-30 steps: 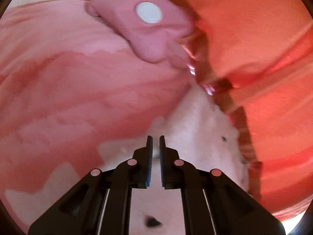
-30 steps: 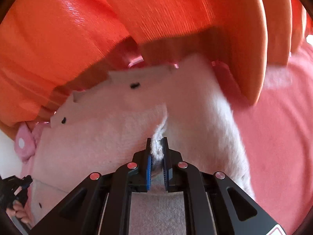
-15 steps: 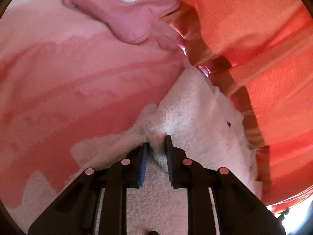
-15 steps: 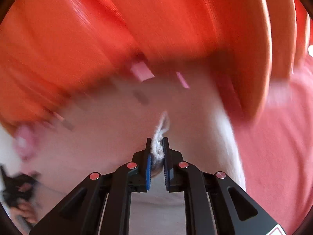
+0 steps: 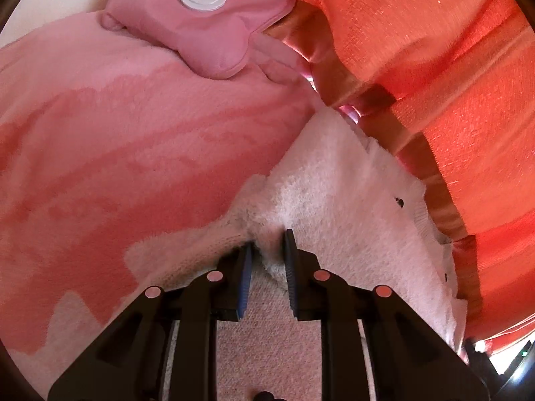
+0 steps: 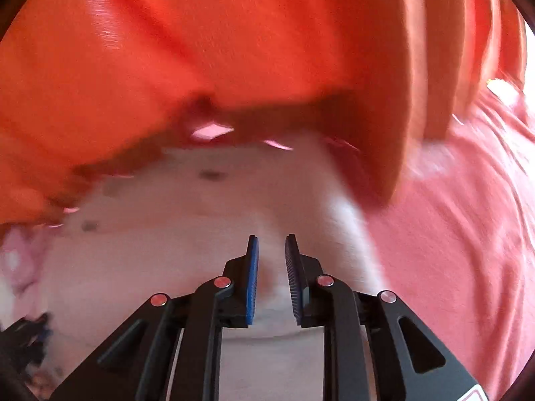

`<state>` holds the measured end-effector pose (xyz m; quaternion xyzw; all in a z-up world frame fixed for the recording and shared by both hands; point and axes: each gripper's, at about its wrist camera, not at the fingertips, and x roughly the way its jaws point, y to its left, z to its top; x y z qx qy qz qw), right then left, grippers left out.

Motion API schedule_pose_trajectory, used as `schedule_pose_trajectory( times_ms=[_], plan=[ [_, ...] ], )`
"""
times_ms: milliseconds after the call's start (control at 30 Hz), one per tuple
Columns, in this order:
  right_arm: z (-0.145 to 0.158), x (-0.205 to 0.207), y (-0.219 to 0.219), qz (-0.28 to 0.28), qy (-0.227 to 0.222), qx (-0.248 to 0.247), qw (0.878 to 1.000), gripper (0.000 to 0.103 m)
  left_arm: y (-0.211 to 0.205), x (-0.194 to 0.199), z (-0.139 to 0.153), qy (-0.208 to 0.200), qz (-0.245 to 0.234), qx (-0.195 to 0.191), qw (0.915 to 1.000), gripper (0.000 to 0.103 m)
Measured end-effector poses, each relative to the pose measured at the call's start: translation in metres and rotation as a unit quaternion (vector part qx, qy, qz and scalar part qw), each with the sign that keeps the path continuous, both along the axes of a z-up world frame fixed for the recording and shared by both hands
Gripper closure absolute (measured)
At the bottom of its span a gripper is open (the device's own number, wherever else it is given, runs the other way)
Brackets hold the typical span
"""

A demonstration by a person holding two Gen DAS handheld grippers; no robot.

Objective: Fold small clothes

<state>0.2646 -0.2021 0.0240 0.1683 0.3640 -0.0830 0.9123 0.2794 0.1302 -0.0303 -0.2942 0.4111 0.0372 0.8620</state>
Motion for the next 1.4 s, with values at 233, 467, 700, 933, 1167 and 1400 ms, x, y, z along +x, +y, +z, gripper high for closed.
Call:
schedule_pose_trajectory(
  times_ms=[233, 467, 700, 933, 1167, 1400],
  plan=[
    [-0.048, 0.015, 0.011, 0.084, 0.041, 0.007, 0.996, 0.103, -0.005, 0.0, 0.002, 0.002, -0.01, 0.025, 0.9996, 0.084],
    [-0.029, -0.064, -0.114, -0.133, 0.055, 0.073, 0.987, 0.101, -0.003, -0.013, 0.013, 0.018, -0.026, 0.03, 0.999, 0.077],
    [-0.002, -0.187, -0.087, -0.088, 0.074, 0.107, 0.988, 0.045, 0.03, -0.099, 0.042, 0.034, -0.069, 0.031, 0.9965, 0.026],
    [-0.052, -0.261, -0.044, -0.03, 0.21, 0.158, 0.965, 0.043, 0.095, -0.189, 0.006, 0.124, -0.132, 0.039, 0.9827, 0.019],
    [-0.065, -0.251, -0.027, -0.014, 0.206, 0.236, 0.95, 0.039, 0.089, -0.217, 0.001, 0.134, -0.141, -0.027, 0.9805, 0.015],
    [-0.045, -0.244, -0.012, -0.035, 0.146, 0.205, 0.967, 0.093, 0.074, -0.227, 0.002, 0.131, -0.163, -0.038, 0.9772, 0.095]
  ],
)
